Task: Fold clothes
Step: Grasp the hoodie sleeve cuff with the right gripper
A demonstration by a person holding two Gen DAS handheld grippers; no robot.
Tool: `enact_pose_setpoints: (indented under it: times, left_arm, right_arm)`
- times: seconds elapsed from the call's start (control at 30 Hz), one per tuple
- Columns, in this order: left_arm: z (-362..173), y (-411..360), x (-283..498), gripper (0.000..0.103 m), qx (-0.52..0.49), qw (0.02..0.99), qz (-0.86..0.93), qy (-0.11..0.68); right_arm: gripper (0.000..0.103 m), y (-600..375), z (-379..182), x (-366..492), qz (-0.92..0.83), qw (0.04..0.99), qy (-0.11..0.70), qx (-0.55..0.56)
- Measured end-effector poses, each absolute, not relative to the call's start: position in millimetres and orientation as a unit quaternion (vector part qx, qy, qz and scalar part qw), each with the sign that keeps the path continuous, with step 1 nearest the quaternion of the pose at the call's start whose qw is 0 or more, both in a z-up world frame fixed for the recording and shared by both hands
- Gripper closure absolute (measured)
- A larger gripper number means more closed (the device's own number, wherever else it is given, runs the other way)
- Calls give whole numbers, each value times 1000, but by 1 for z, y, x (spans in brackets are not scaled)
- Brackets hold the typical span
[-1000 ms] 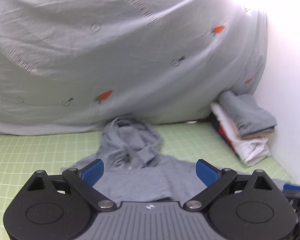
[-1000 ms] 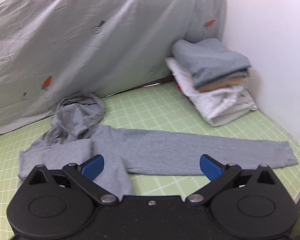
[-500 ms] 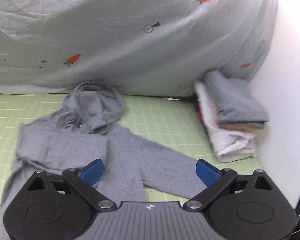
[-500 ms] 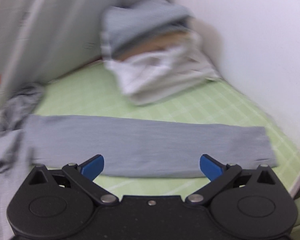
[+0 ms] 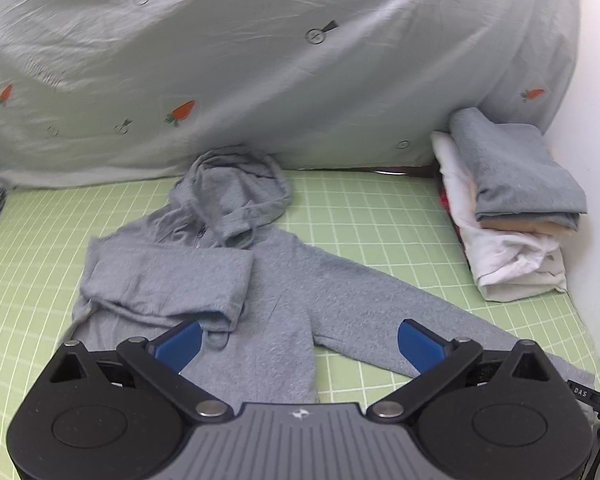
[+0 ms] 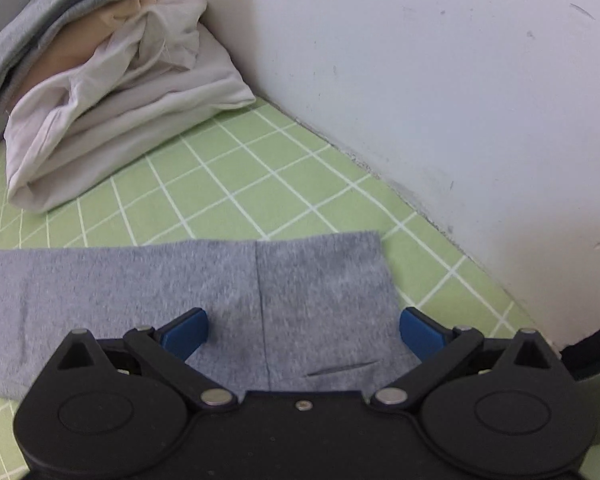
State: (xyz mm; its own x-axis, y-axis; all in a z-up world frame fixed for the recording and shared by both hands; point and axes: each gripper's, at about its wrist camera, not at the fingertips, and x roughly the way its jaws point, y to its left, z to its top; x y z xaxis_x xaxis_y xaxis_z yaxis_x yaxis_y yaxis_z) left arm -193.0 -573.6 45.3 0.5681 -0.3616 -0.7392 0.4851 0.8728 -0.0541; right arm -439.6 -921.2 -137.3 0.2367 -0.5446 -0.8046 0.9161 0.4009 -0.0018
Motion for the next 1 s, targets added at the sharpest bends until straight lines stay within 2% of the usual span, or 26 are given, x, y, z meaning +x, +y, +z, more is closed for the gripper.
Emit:
enact_pose_setpoints:
  times: [0.23, 0.3, 0.4, 0.47, 0.57, 1.0]
  left_arm:
    - [40, -566, -202, 1, 48, 877, -233, 418]
    - [38, -562, -202, 1, 37, 875, -233, 423]
    - [36, -556, -200, 2, 22, 874, -231, 426]
    - [36, -552, -200, 2, 16, 875, -233, 424]
    - [36, -544, -197, 2, 19, 878, -233, 418]
    - [42, -446, -140, 1, 15, 889, -219, 402]
  right_arm:
    - [0, -936, -138, -430, -462, 765, 385, 232]
    - [9, -931, -135, -427, -439, 777, 393, 221]
    - [42, -921, -128, -423, -407, 797, 397, 201]
    - [77, -915, -124, -418, -394, 805, 402, 189]
    - [92, -908, -119, -408, -380, 809, 407, 187]
    - [93, -803, -29, -335, -341, 876, 285, 188]
